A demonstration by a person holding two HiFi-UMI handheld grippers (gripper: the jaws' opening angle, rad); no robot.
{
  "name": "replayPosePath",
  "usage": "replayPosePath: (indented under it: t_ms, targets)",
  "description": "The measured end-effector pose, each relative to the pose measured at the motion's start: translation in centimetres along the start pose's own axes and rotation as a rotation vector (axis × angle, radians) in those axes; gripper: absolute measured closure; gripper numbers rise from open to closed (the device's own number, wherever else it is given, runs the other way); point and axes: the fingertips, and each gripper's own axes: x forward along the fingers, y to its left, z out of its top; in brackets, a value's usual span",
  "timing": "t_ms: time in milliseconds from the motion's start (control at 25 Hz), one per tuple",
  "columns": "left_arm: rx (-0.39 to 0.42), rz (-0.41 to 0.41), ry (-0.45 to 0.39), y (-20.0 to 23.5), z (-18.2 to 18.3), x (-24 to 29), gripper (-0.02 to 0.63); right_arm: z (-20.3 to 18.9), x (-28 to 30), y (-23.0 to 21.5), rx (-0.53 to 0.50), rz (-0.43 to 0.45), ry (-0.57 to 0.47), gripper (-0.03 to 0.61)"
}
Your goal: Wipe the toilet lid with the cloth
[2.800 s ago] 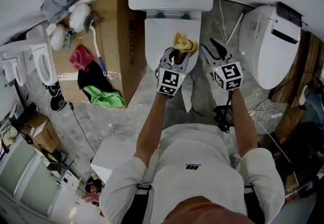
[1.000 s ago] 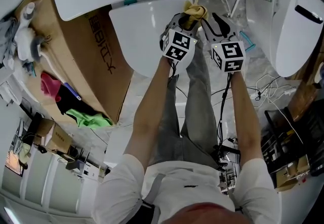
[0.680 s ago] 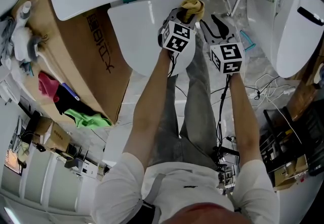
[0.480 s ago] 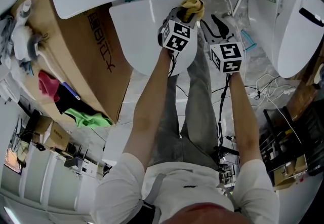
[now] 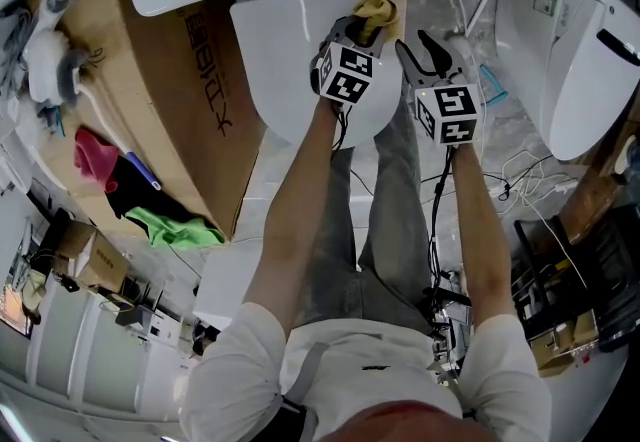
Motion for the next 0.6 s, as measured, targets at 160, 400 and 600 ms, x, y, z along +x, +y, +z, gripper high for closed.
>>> replayPosePath:
  t_ms: [160, 400, 600]
  targets:
    - [-0.026, 0.022, -0.006, 1.7, -0.8, -1.4, 0.509, 0.0, 0.7, 1.6, -0.01, 0.014, 0.01, 0.39]
    - [-0.055, 0.047, -0.016, 4.2, -2.2, -3.5, 0.509, 0.2, 1.8, 4.3, -0.038, 0.036, 0.018, 0.39]
    - [-0.082, 0.075, -0.03, 6.6, -3.3, -5.3, 0.509, 0.7, 2.8, 6.5, -0.07, 0.055, 0.027, 0.39]
